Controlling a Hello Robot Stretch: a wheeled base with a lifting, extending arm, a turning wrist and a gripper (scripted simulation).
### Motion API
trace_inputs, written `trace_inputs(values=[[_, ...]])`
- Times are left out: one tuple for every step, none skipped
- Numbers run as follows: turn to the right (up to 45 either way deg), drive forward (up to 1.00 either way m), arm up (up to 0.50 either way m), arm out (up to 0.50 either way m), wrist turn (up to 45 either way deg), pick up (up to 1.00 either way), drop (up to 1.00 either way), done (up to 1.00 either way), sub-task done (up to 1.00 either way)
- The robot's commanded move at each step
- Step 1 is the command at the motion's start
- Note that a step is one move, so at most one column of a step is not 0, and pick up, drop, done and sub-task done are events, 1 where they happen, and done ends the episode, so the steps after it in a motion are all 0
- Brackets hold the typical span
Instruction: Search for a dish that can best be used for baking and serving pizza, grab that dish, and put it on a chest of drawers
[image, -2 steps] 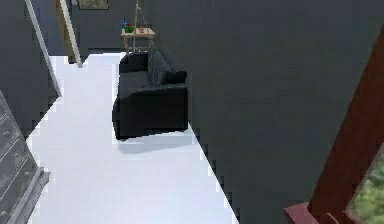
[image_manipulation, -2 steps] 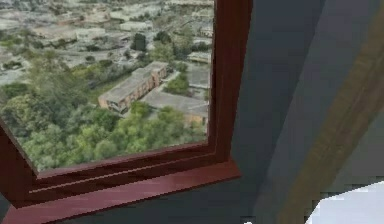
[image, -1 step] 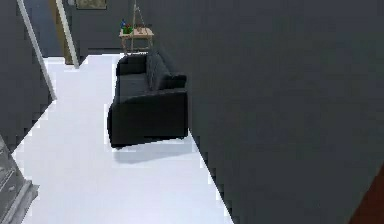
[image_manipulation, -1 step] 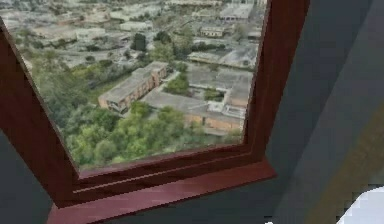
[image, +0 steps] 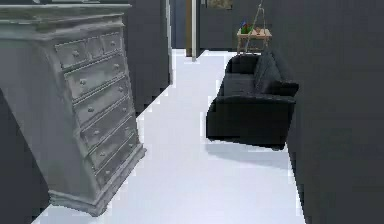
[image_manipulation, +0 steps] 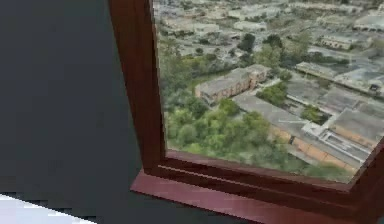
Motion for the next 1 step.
trace_inputs(values=[[0.0, 1.0, 0.0, 0.0, 0.0, 0.0, 0.0, 0.0, 0.0]])
